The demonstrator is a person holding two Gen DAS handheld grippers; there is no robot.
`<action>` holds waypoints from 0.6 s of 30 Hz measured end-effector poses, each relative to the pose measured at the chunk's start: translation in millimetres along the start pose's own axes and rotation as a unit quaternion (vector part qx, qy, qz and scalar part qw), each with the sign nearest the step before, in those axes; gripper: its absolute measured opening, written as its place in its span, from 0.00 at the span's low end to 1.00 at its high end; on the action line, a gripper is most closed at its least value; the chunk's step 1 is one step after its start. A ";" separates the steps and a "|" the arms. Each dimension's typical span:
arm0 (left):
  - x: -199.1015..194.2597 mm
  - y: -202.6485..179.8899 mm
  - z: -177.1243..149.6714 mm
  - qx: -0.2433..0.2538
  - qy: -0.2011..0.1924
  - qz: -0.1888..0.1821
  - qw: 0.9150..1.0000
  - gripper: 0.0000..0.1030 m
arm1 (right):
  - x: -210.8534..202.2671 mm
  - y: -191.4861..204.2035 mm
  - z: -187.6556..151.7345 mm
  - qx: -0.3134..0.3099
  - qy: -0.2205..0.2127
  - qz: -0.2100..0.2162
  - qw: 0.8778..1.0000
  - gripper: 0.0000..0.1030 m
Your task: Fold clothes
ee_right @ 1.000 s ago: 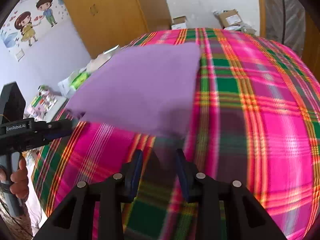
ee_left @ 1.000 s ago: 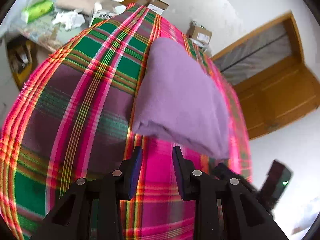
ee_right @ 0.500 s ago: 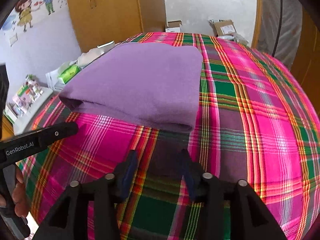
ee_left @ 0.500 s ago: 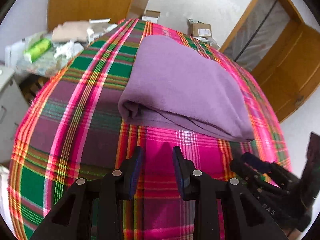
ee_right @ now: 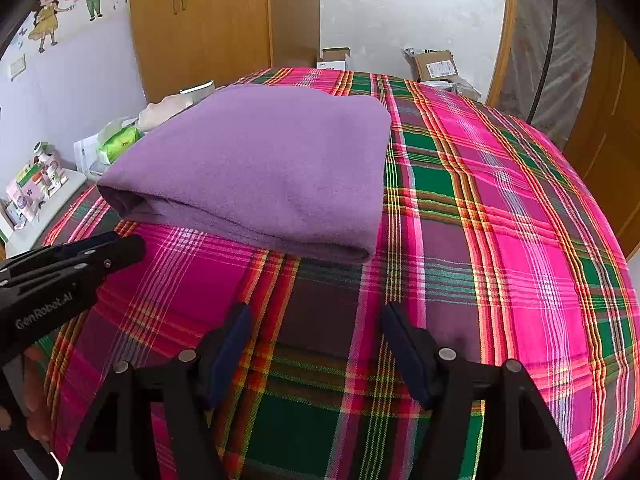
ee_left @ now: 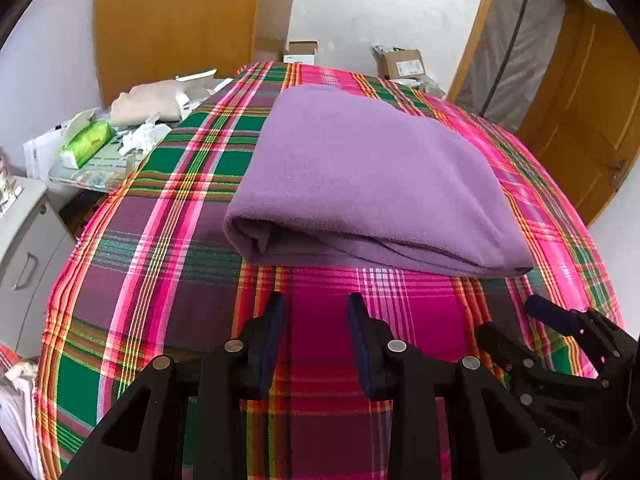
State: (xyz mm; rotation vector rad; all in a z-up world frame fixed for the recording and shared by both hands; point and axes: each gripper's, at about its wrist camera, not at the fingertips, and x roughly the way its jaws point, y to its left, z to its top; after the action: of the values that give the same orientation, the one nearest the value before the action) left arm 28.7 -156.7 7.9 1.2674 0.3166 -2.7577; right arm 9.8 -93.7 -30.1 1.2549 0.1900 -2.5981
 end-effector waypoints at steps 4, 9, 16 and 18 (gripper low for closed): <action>2.3 -8.5 -1.6 0.023 -0.010 0.025 0.999 0.32 | 0.0 -1.1 0.2 -0.001 0.000 0.001 1.000 0.66; 7.3 -13.2 1.1 0.035 -0.007 0.043 0.998 0.33 | 0.8 -4.0 0.5 0.005 0.002 -0.023 1.000 0.78; 9.2 -15.4 2.9 0.031 -0.007 0.052 0.998 0.34 | 4.8 -11.8 3.7 0.021 0.008 -0.023 0.999 0.83; 9.8 -17.0 2.8 0.032 -0.007 0.053 0.998 0.39 | 5.8 -12.7 4.4 0.022 0.008 -0.022 0.999 0.85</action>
State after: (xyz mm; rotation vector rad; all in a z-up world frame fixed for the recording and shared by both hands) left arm 17.4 -140.7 4.8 1.2409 0.1575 -2.7065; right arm -0.5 -83.5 -31.8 1.3023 0.1672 -2.6437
